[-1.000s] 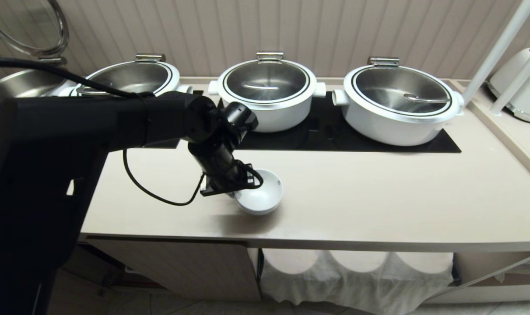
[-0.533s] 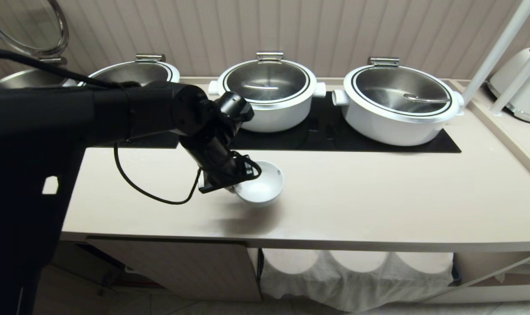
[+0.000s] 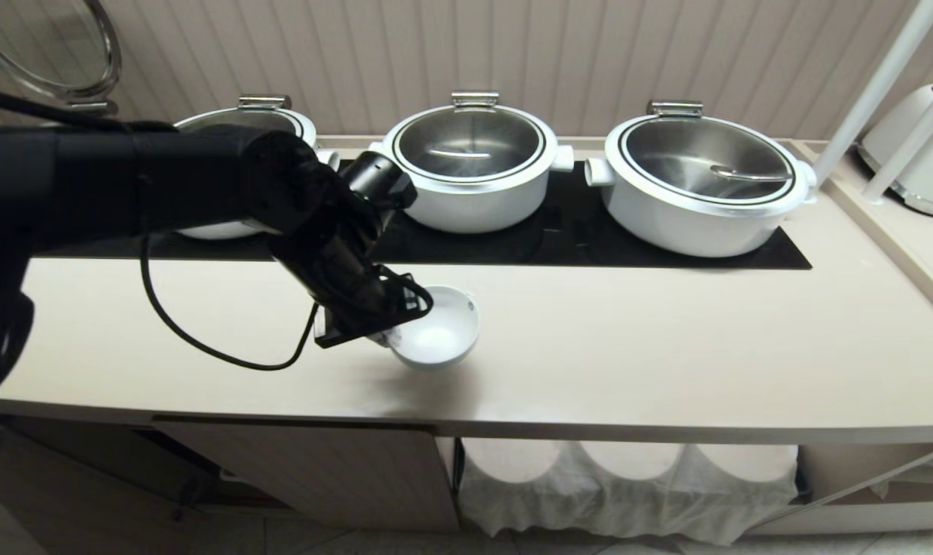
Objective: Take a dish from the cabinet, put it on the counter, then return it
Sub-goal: Pick up the bowl from the table
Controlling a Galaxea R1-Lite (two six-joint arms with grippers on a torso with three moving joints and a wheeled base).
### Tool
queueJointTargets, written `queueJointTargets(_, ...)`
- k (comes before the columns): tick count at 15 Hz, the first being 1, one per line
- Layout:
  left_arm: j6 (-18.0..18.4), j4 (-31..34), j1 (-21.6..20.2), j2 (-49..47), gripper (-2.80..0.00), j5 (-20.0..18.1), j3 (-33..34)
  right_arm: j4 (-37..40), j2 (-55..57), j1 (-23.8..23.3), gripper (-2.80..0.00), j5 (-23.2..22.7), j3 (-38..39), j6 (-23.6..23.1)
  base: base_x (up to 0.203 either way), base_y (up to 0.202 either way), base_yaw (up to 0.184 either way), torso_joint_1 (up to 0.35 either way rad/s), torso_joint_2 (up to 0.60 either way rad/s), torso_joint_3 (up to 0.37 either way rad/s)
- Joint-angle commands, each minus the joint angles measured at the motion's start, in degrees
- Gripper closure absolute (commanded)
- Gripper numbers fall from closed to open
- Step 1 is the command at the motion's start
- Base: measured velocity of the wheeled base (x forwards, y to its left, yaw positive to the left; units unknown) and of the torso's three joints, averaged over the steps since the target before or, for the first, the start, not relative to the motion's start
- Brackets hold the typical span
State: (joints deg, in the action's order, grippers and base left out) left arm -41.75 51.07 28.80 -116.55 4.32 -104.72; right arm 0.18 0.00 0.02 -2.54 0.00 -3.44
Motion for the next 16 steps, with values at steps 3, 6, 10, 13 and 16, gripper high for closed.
queueJointTargets(3, -0.1, -0.11, -2.48, 7.5, 0.0, -0.67, 7.39, -0.01, 0.0, 0.06, 0.0, -0.08, 0.0, -0.01, 0.0, 0.0, 0.0, 0.0, 0.0, 0.0)
queueJointTargets(6, -0.07, -1.63, -3.02, 11.73, 0.0, -0.71, 13.19, -0.01, 0.0, 0.06, 0.0, -0.01, 0.0, -0.08, 0.0, 0.0, 0.0, 0.0, 0.0, 0.0)
queueJointTargets(10, 0.08, -4.96, -3.46, 17.34, 0.0, -0.63, 21.34, -0.01, 0.0, 0.06, 0.0, -0.01, 0.0, 0.01, 0.0, 0.0, 0.0, 0.0, 0.0, 0.0)
queueJointTargets(13, 0.25, -6.19, -3.76, 21.04, 0.0, -0.57, 26.0, -0.01, 0.0, 0.06, 0.0, -0.01, 0.0, 0.01, 0.0, 0.0, 0.0, 0.0, 0.0, 0.0)
queueJointTargets(16, 0.35, -7.3, -3.75, 24.89, 0.0, -0.54, 31.83, -0.01, 0.0, -0.02, 0.0, -0.1, 0.0, -0.08, 0.0, 0.0, 0.0, 0.0, 0.0, 0.0)
